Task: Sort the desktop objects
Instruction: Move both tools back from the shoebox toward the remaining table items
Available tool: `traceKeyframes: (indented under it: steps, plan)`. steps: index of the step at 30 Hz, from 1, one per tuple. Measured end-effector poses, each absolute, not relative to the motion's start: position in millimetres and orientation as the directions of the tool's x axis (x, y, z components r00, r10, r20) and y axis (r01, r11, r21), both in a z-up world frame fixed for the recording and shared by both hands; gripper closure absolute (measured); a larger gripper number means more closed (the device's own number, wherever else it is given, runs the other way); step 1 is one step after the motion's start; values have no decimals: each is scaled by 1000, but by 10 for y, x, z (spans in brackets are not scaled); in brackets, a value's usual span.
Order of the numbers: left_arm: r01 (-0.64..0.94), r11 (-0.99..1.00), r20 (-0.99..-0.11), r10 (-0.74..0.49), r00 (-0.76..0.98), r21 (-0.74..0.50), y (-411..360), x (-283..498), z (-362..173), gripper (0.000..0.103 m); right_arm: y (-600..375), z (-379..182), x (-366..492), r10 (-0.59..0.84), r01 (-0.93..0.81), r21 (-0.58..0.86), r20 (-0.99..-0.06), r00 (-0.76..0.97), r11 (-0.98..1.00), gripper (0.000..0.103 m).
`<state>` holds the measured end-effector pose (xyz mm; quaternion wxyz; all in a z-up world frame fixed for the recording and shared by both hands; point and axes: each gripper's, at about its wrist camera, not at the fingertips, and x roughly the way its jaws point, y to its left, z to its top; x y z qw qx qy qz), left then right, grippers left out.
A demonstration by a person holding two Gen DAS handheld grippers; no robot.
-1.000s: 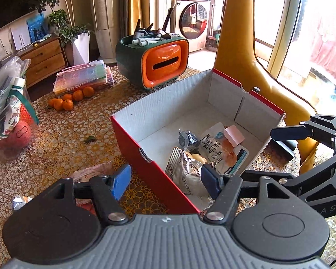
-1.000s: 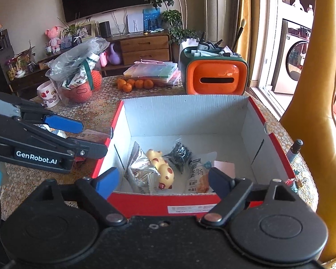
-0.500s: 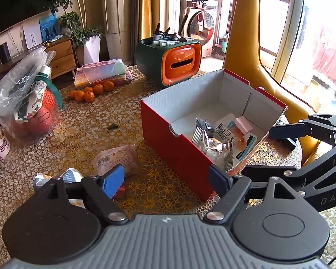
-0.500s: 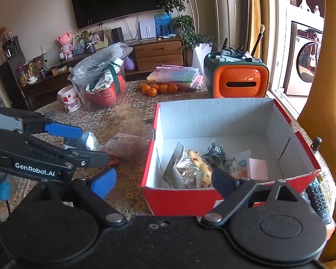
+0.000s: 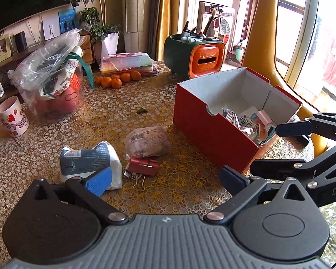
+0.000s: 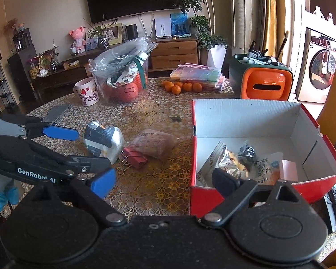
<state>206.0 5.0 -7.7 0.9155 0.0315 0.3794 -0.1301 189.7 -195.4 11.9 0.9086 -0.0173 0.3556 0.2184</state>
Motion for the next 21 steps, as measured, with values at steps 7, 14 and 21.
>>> traceKeyframes:
  steps: [7, 14, 21]
  plan:
    - [204, 977, -707, -181, 684, -53, 414, 2053, -275, 0, -1720, 26, 1963, 385, -427, 112, -672, 633, 897, 10]
    - [139, 989, -712, -128, 691, -44, 724, 2190, -444, 0, -1531, -61, 2152, 384, -436, 109, -691, 613, 893, 10]
    - [116, 993, -724, -105, 682, -35, 868, 2420, -622, 0, -1321, -122, 2422, 386, -460, 96, -706, 594, 883, 10]
